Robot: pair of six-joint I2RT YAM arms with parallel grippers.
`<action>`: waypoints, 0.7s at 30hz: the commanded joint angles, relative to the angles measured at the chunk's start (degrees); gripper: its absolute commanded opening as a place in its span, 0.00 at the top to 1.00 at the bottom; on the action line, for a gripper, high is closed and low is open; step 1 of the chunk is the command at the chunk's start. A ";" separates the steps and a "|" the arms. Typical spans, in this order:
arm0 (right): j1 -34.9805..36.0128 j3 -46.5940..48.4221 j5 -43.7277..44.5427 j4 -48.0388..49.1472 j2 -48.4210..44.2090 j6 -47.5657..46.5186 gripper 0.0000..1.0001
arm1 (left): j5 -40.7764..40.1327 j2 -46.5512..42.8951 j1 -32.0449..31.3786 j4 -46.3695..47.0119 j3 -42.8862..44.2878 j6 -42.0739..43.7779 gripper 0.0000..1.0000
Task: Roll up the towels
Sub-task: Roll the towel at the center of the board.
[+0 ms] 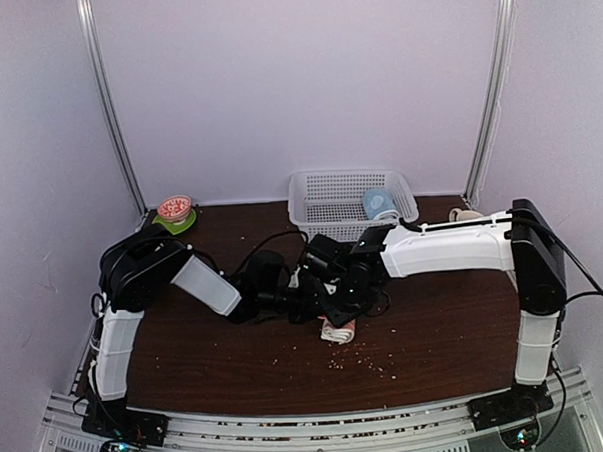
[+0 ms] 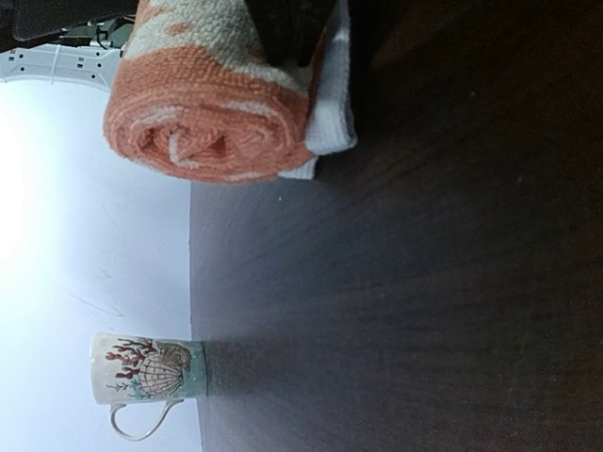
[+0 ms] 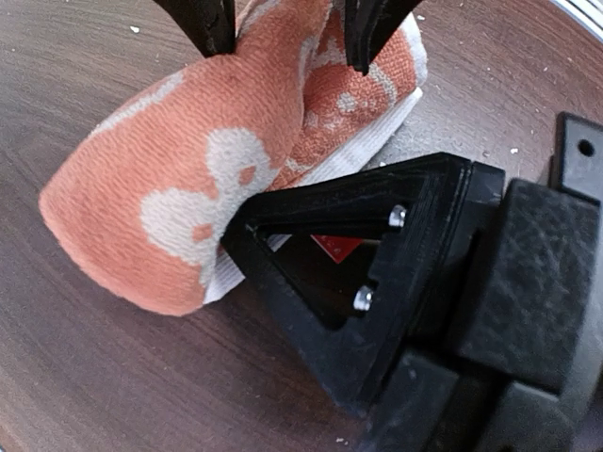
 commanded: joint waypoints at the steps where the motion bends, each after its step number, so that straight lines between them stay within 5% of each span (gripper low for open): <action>1: -1.08 -2.38 -4.92 5.26 -1.69 -1.44 0.58 | -0.33 1.54 -0.79 1.15 -0.50 -0.21 1.00; 21: -3.52 -7.75 -11.99 14.40 -0.17 1.35 0.34 | -1.68 -9.54 -0.13 3.56 -13.98 0.34 1.00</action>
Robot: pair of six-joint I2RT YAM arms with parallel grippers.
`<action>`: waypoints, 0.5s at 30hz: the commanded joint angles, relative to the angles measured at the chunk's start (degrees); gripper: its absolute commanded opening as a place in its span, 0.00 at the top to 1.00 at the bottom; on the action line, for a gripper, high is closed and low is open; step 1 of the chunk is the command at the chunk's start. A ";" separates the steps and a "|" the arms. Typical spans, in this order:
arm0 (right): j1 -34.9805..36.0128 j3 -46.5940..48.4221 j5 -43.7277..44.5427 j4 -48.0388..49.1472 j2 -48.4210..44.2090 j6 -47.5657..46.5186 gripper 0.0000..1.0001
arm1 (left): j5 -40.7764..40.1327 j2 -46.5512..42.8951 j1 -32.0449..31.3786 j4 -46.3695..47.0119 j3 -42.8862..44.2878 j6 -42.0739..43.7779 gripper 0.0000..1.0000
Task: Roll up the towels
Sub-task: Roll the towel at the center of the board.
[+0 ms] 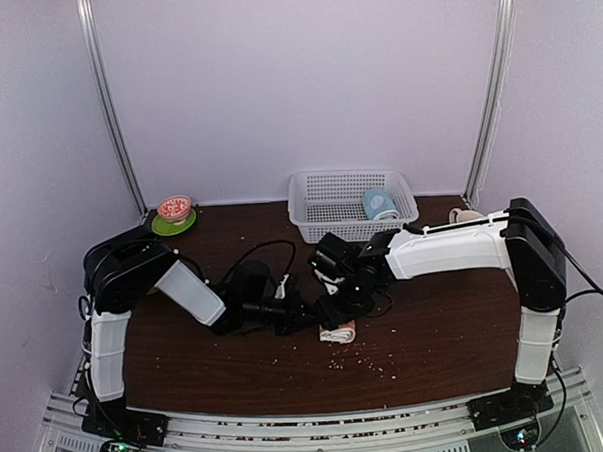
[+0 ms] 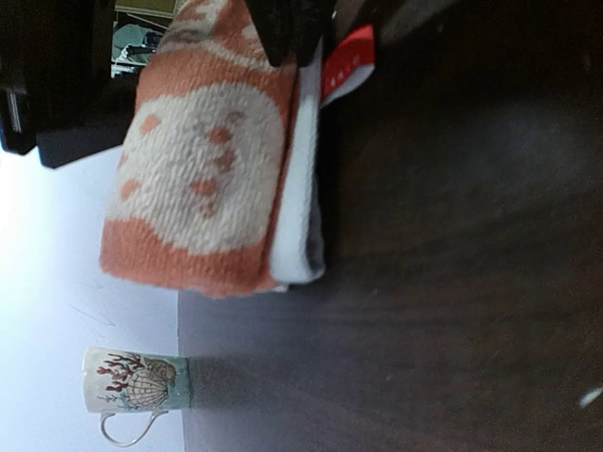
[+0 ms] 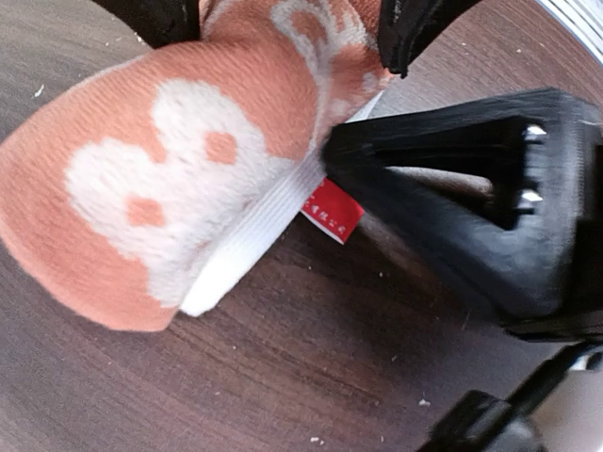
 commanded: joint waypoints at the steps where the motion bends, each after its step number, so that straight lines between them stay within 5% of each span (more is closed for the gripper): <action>1: -0.86 -2.91 -3.33 5.16 -0.07 1.55 0.31 | -0.92 -4.14 -0.24 0.02 -3.27 1.21 1.00; 15: -1.19 -5.71 -5.61 8.73 -1.23 1.20 0.15 | -1.79 -7.98 0.65 -2.70 -1.71 3.26 1.00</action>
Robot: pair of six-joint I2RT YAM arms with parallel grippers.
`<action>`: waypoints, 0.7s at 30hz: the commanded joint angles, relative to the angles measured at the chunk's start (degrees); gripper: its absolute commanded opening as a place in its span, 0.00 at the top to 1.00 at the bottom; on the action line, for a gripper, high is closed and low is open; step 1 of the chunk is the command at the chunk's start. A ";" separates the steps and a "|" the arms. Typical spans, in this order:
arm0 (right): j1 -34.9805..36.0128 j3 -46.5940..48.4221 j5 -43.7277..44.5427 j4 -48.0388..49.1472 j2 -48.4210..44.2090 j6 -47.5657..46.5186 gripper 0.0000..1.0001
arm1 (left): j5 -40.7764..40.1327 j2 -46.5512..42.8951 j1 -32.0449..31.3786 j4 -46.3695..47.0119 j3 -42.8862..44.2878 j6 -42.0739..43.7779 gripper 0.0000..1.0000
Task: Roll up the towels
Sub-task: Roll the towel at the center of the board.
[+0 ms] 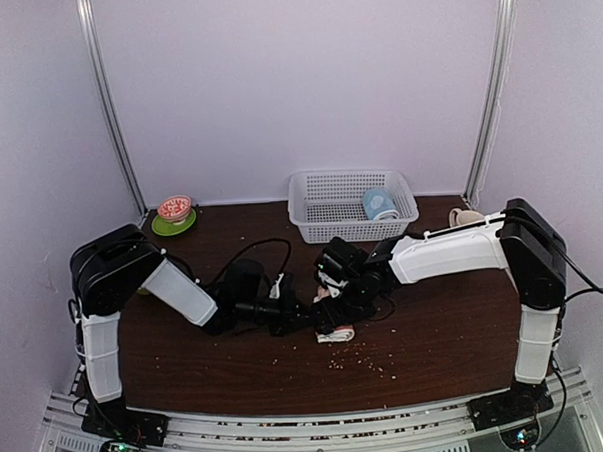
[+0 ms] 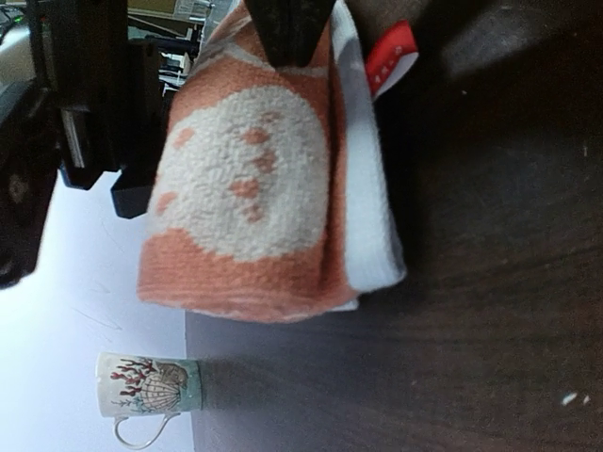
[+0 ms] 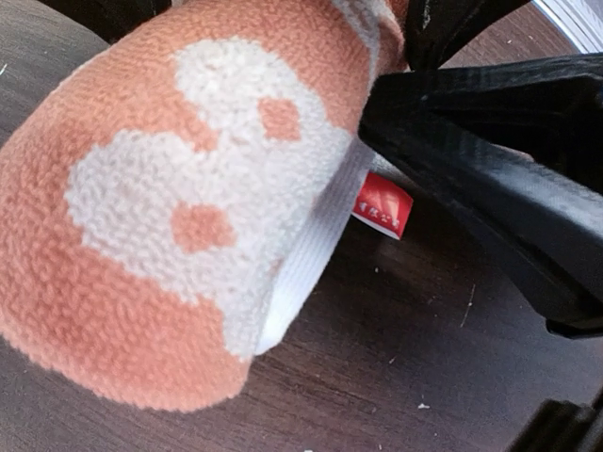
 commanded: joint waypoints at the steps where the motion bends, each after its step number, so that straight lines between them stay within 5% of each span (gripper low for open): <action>1: -0.16 -1.06 -0.98 1.62 -1.10 0.19 0.14 | -1.33 -3.48 0.77 -1.65 2.03 4.09 1.00; 12: -0.23 0.29 -1.08 0.12 -0.69 0.25 0.13 | 1.56 1.97 1.26 -5.96 9.60 8.20 1.00; 21: -0.23 2.62 -0.40 -2.50 -1.07 1.64 0.09 | 2.42 6.19 1.30 1.43 7.63 3.56 1.00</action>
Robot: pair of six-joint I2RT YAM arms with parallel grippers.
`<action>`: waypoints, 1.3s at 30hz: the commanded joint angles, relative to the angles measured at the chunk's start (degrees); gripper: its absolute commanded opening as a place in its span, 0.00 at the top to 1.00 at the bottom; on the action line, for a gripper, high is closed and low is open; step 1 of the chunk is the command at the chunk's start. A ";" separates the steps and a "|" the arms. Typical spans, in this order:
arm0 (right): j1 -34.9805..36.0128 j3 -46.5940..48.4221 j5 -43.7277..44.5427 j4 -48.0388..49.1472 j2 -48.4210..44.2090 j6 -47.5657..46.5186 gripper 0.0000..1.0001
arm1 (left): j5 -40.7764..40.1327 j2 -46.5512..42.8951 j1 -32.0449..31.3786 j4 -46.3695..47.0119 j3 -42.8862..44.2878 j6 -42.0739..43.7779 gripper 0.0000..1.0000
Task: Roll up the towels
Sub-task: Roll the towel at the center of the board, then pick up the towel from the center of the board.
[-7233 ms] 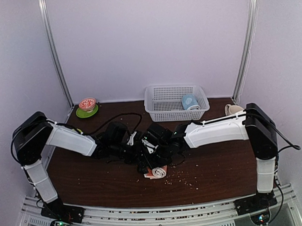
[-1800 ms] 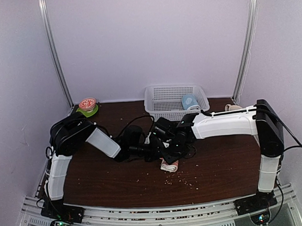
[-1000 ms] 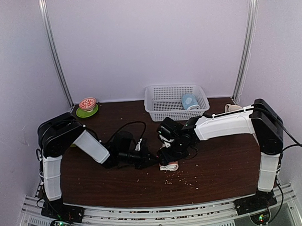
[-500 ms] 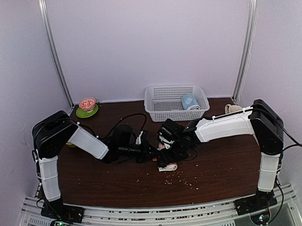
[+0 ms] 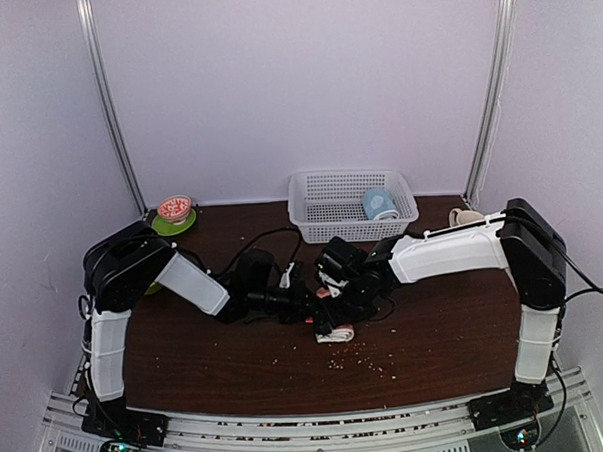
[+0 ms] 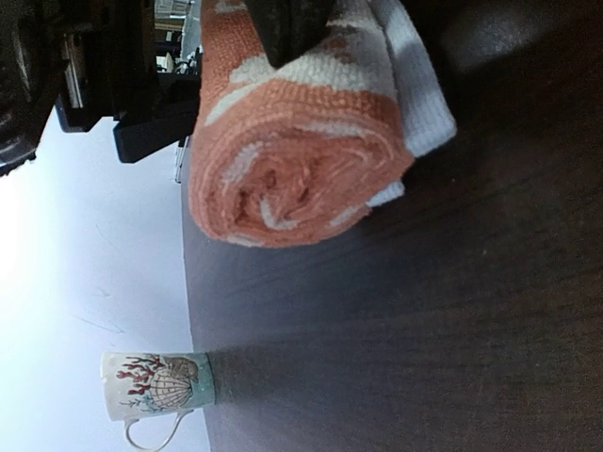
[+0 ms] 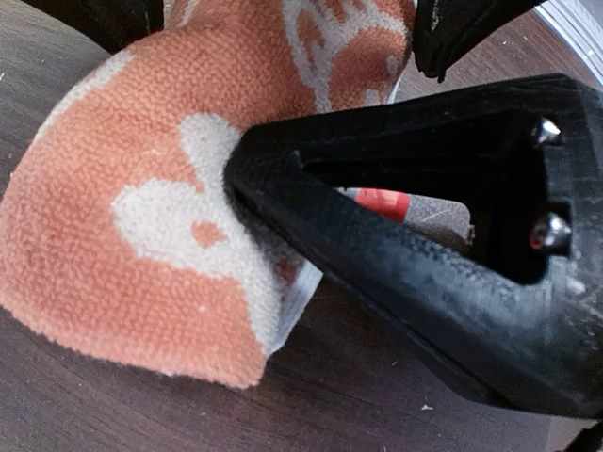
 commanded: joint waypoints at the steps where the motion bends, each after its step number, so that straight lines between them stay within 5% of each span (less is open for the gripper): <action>1: -0.23 2.66 0.07 -2.07 -0.77 0.47 0.08 | 1.19 1.19 0.43 7.88 -2.21 -2.71 1.00; 14: -0.18 3.43 -1.21 -1.43 2.20 -0.12 0.07 | 1.27 -5.27 1.35 11.82 -6.09 -4.49 1.00; 28: -0.22 4.64 -1.42 -1.90 3.27 -1.01 0.07 | 5.91 0.60 -0.08 11.88 0.01 -4.11 1.00; 39: -0.32 3.82 -1.27 -2.41 -0.31 -0.15 0.06 | 3.12 5.36 0.58 13.49 -3.07 -6.37 1.00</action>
